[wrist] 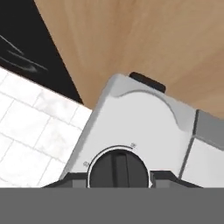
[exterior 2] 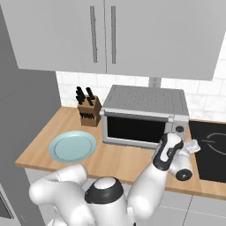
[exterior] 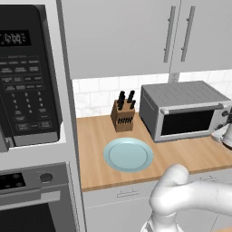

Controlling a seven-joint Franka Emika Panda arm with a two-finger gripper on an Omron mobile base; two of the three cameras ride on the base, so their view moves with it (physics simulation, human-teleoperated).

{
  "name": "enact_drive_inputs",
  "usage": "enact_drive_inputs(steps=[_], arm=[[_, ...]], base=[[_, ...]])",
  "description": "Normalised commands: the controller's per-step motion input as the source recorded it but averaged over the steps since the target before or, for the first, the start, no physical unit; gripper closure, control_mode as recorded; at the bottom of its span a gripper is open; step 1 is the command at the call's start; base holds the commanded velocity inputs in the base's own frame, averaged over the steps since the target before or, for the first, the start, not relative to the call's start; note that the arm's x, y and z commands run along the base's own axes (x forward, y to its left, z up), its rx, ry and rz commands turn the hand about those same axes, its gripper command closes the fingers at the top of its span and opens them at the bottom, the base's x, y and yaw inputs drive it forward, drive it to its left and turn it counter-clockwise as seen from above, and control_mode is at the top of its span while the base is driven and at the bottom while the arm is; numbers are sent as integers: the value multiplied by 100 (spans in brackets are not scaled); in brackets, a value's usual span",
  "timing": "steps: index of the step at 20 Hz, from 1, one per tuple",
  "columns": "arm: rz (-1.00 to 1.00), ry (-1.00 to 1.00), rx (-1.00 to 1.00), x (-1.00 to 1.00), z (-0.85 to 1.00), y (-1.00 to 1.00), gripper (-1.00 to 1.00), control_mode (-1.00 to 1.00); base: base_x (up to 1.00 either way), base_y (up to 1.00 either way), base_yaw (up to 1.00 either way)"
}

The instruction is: Pick up the kebab skewer and baguette bread, and place them inside the toaster oven. Close the toaster oven door and start by setting the timer.

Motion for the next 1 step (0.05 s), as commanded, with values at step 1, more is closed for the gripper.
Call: enact_drive_inputs(steps=[1], arm=[[-6, 0, 45, 0, 0, -1, 100, -100]], base=[[0, 0, 0]])
